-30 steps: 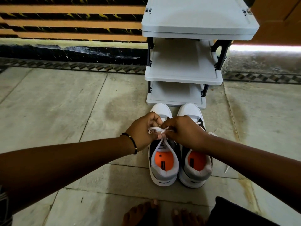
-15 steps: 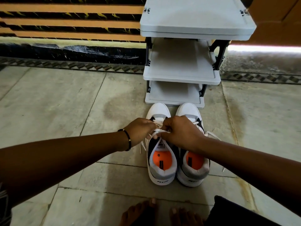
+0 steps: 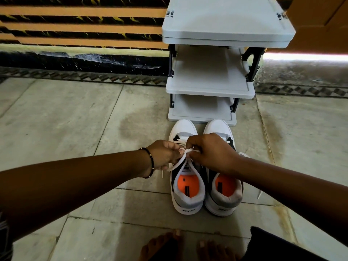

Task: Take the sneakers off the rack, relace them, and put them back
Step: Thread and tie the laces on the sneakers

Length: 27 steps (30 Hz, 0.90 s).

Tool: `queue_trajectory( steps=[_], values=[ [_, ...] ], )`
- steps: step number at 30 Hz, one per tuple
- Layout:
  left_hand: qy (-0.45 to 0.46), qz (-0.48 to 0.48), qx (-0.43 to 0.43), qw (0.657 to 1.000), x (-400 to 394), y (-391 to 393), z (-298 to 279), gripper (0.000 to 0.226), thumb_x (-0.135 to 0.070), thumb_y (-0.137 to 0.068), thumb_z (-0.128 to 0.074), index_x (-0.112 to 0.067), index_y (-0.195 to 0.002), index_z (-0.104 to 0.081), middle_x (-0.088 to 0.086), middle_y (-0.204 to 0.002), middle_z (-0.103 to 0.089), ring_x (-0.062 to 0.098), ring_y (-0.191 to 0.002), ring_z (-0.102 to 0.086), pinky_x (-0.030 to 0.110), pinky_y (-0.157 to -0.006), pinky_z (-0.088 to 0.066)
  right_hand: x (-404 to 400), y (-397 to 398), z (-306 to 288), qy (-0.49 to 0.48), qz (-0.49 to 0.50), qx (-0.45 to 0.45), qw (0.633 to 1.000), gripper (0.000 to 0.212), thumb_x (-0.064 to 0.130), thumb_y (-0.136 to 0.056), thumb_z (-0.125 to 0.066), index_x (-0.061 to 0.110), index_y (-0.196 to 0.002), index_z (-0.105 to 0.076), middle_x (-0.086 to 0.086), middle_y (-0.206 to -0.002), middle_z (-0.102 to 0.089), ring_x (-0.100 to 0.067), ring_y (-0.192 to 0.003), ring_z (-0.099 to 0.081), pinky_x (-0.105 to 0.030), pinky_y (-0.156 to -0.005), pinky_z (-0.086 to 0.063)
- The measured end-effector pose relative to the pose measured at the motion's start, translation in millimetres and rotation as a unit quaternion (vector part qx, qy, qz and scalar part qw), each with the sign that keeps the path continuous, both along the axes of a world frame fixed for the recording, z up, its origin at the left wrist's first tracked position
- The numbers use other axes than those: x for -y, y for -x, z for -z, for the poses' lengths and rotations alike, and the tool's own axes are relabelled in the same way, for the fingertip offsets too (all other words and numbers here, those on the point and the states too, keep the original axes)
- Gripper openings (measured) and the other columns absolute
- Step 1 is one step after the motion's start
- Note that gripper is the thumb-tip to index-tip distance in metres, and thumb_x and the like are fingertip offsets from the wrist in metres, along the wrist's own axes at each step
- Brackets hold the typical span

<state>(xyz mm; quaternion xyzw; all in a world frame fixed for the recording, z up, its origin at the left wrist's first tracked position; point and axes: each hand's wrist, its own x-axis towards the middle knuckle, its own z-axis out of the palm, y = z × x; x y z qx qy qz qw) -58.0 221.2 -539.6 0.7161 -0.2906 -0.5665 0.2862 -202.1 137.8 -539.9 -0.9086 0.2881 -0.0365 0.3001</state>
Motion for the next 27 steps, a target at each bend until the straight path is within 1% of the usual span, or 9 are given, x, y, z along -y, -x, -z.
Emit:
queue_trajectory(
  steps=[3, 6, 10, 13, 15, 17, 20, 23, 27],
  values=[
    [0.031, -0.004, 0.016, 0.999, 2.6, -1.7, -3.4, 0.011, -0.016, -0.088, -0.056, -0.021, -0.08, -0.061, -0.004, -0.071, -0.057, 0.007, -0.064, -0.049, 0.017, -0.051, -0.04, 3.2, 4.1, -1.5, -0.046, 0.0, 0.032, 0.998, 0.011, 0.02, -0.085, -0.061, 0.023, -0.095, -0.061, 0.009, -0.059, -0.058, -0.006, -0.054, -0.053, -0.025, -0.054, -0.04],
    [0.07, 0.006, 0.059, 0.996, 5.1, -3.9, -3.8, 0.006, -0.006, -0.085, -0.058, -0.01, -0.087, -0.061, -0.003, -0.07, -0.056, 0.007, -0.063, -0.049, 0.006, -0.039, -0.039, 2.5, 7.1, 0.0, -0.086, 0.011, 0.051, 0.995, 0.021, 0.013, -0.087, -0.058, 0.023, -0.104, -0.056, -0.002, -0.066, -0.069, -0.008, -0.054, -0.055, -0.026, -0.058, -0.044],
    [0.071, -0.011, 0.151, 0.986, 3.4, -20.2, 4.6, 0.008, -0.004, -0.083, -0.06, -0.005, -0.075, -0.06, 0.0, -0.064, -0.054, 0.015, -0.063, -0.054, 0.013, -0.055, -0.043, 7.5, 19.6, 1.0, -0.148, 0.078, 0.072, 0.983, 0.021, 0.008, -0.086, -0.056, 0.023, -0.101, -0.057, -0.004, -0.053, -0.052, -0.006, -0.044, -0.037, -0.025, -0.052, -0.036],
    [0.02, -0.004, 0.189, 0.982, 1.3, -33.7, 12.7, 0.028, -0.004, -0.085, -0.058, -0.013, -0.059, -0.051, 0.002, -0.059, -0.05, 0.008, -0.048, -0.051, 0.014, -0.051, -0.044, 12.6, 32.0, 3.0, -0.192, 0.109, 0.062, 0.973, 0.028, 0.005, -0.087, -0.056, 0.026, -0.104, -0.058, 0.007, -0.039, -0.041, -0.005, -0.038, -0.032, -0.017, -0.044, -0.031],
    [-0.011, 0.019, 0.214, 0.977, 1.4, -37.5, 17.0, 0.03, -0.006, -0.086, -0.057, -0.014, -0.058, -0.05, 0.003, -0.061, -0.052, 0.015, -0.055, -0.051, 0.025, -0.065, -0.048, 12.0, 36.0, 6.0, -0.213, 0.118, 0.048, 0.969, 0.033, 0.001, -0.087, -0.054, 0.027, -0.106, -0.06, 0.008, -0.036, -0.037, -0.005, -0.035, -0.031, -0.013, -0.04, -0.03],
    [-0.042, 0.03, 0.211, 0.976, 2.4, -39.2, 19.7, 0.028, -0.006, -0.088, -0.053, -0.013, -0.061, -0.051, 0.004, -0.063, -0.052, 0.018, -0.06, -0.052, 0.029, -0.072, -0.048, 10.7, 38.7, 9.0, -0.232, 0.134, 0.045, 0.962, 0.036, 0.0, -0.087, -0.052, 0.03, -0.105, -0.06, 0.007, -0.041, -0.038, -0.004, -0.037, -0.032, -0.015, -0.039, -0.032],
    [-0.076, 0.018, 0.207, 0.975, 6.9, -39.7, 18.3, 0.013, -0.003, -0.089, -0.05, 0.001, -0.091, -0.062, 0.003, -0.064, -0.051, 0.013, -0.056, -0.05, 0.017, -0.055, -0.045, 10.2, 42.2, 9.8, -0.243, 0.143, 0.034, 0.959, 0.038, 0.0, -0.087, -0.052, 0.034, -0.104, -0.06, -0.006, -0.056, -0.049, -0.007, -0.041, -0.04, -0.018, -0.041, -0.036],
    [-0.097, 0.035, 0.216, 0.971, 7.8, -37.7, 16.1, 0.028, -0.009, -0.091, -0.049, 0.007, -0.112, -0.058, 0.008, -0.074, -0.06, 0.009, -0.052, -0.056, 0.012, -0.05, -0.042, 9.7, 45.6, 9.2, -0.259, 0.144, 0.025, 0.955, 0.038, 0.0, -0.087, -0.052, 0.033, -0.104, -0.06, -0.012, -0.062, -0.049, -0.003, -0.039, -0.037, -0.014, -0.038, -0.033],
    [-0.122, 0.082, 0.24, 0.96, 9.5, -33.2, 10.5, 0.034, -0.019, -0.095, -0.043, 0.004, -0.116, -0.059, 0.009, -0.084, -0.064, 0.012, -0.06, -0.052, 0.013, -0.056, -0.035, 9.8, 47.8, 9.0, -0.271, 0.155, 0.028, 0.95, 0.034, -0.002, -0.088, -0.05, 0.027, -0.103, -0.059, 0.007, -0.042, -0.048, 0.0, -0.035, -0.04, -0.011, -0.036, -0.032]
  ],
)
